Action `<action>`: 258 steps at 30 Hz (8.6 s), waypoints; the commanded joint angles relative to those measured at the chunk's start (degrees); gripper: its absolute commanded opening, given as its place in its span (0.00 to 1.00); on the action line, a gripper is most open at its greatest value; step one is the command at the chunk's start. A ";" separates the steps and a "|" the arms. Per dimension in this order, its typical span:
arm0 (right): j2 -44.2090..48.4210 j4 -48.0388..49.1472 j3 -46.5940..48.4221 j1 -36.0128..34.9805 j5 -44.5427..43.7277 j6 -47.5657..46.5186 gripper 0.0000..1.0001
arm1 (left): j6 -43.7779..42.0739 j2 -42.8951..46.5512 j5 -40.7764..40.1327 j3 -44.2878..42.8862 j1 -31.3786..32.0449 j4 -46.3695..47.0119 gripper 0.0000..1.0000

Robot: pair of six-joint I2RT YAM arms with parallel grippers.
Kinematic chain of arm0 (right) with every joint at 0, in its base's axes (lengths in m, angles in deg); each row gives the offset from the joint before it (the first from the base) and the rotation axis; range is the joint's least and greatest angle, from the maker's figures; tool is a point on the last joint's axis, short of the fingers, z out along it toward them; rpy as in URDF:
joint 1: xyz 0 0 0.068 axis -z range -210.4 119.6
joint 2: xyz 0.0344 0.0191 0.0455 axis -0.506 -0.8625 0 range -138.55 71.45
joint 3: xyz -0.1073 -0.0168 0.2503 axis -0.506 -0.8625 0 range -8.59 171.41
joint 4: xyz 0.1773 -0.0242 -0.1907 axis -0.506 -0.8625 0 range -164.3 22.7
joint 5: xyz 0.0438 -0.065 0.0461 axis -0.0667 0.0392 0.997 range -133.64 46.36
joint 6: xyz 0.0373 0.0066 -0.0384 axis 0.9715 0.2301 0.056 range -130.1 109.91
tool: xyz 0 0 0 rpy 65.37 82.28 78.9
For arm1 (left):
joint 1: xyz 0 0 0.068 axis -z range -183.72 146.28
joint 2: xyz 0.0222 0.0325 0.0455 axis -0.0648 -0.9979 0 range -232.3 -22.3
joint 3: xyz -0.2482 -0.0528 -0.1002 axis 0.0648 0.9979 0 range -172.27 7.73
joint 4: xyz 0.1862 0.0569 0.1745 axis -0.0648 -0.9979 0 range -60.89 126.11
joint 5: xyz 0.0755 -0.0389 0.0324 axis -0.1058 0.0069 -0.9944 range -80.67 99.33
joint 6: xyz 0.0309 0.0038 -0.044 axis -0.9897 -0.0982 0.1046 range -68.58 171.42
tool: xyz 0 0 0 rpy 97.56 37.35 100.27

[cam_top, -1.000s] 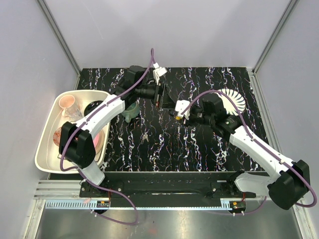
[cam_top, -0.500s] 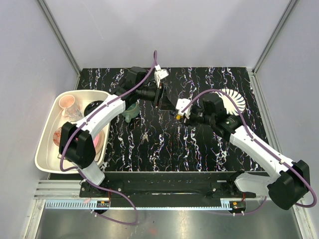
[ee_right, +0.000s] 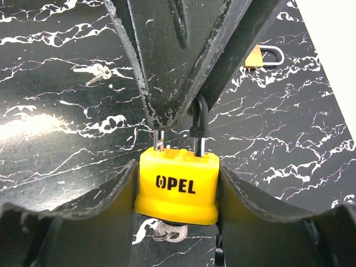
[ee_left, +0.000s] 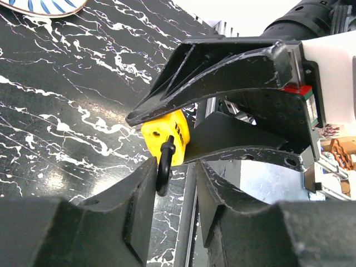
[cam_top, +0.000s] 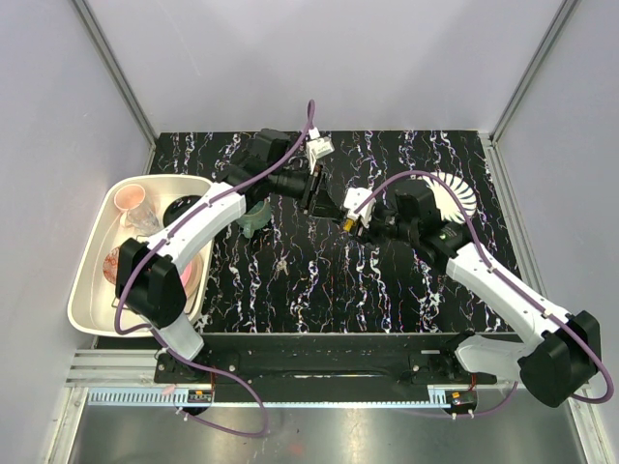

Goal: Unlock with the key

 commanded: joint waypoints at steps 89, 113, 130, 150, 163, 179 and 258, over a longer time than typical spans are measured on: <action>-37.06 -4.29 30.88 19.24 -7.19 16.35 0.91 | -19.96 -23.16 -28.40 -28.43 -15.89 -17.03 0.99; -4.88 -5.79 10.74 19.15 -0.59 19.78 0.91 | -21.98 -49.53 -43.26 -50.25 -11.84 -11.14 0.99; -1.36 -4.29 9.16 19.15 -0.23 22.51 0.90 | -25.32 -53.49 -47.13 -54.20 -10.35 -10.79 0.99; 3.56 -3.85 8.46 19.24 -0.58 22.68 0.89 | -27.52 -55.69 -51.26 -57.63 -7.36 -18.61 0.99; 3.83 -4.11 10.22 19.15 -0.93 23.03 0.88 | -28.75 -54.37 -46.16 -51.83 -4.64 -23.97 0.99; 5.58 -4.64 10.13 19.15 -1.73 22.42 0.88 | -27.87 -52.26 -40.19 -48.68 -0.77 -31.60 0.92; -19.09 -12.11 16.96 -3.34 11.46 -2.01 0.75 | -21.54 7.92 -30.25 -8.61 -24.75 -24.86 0.99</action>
